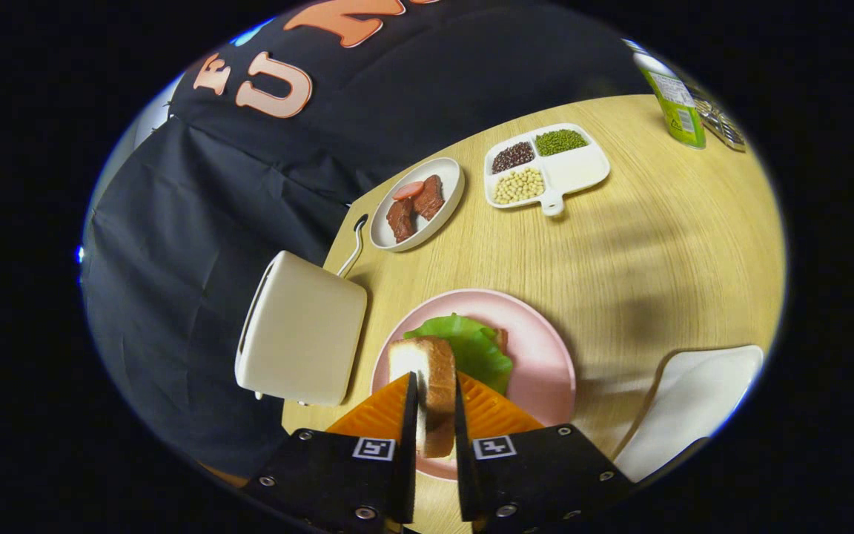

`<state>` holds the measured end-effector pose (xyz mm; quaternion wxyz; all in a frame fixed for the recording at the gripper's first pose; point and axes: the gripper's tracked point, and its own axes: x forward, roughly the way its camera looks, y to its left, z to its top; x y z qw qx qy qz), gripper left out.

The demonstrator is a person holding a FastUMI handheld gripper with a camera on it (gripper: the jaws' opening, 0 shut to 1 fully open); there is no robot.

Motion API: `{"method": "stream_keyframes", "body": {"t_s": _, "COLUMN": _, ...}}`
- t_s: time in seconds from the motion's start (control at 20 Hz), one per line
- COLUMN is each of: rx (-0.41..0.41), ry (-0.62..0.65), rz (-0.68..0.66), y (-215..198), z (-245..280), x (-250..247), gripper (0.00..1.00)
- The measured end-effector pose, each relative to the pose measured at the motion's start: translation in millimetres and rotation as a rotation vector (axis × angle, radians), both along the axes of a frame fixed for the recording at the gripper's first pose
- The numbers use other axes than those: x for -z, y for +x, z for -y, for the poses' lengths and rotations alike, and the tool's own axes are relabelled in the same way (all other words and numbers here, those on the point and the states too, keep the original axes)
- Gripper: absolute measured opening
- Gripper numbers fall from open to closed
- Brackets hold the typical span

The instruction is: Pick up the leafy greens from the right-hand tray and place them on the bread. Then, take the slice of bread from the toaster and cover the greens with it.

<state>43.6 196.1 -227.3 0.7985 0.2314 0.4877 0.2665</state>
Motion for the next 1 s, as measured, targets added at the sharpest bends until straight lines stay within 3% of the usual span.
{"method": "stream_keyframes", "body": {"t_s": 0.3, "rx": 0.025, "ry": -0.158, "rz": 0.155, "y": 14, "z": 19, "x": 3, "gripper": 0.49}}
{"method": "stream_keyframes", "body": {"t_s": 0.45, "rx": 0.073, "ry": -0.213, "rz": 0.278, "y": 25, "z": 33, "x": -18, "gripper": 0.57}}
{"method": "stream_keyframes", "body": {"t_s": 0.8, "rx": 0.282, "ry": -0.355, "rz": 0.622, "y": 43, "z": 92, "x": -100, "gripper": 0.72}}
{"method": "stream_keyframes", "body": {"t_s": 1.0, "rx": 0.408, "ry": -0.393, "rz": 0.803, "y": 44, "z": 127, "x": -158, "gripper": 0.74}}
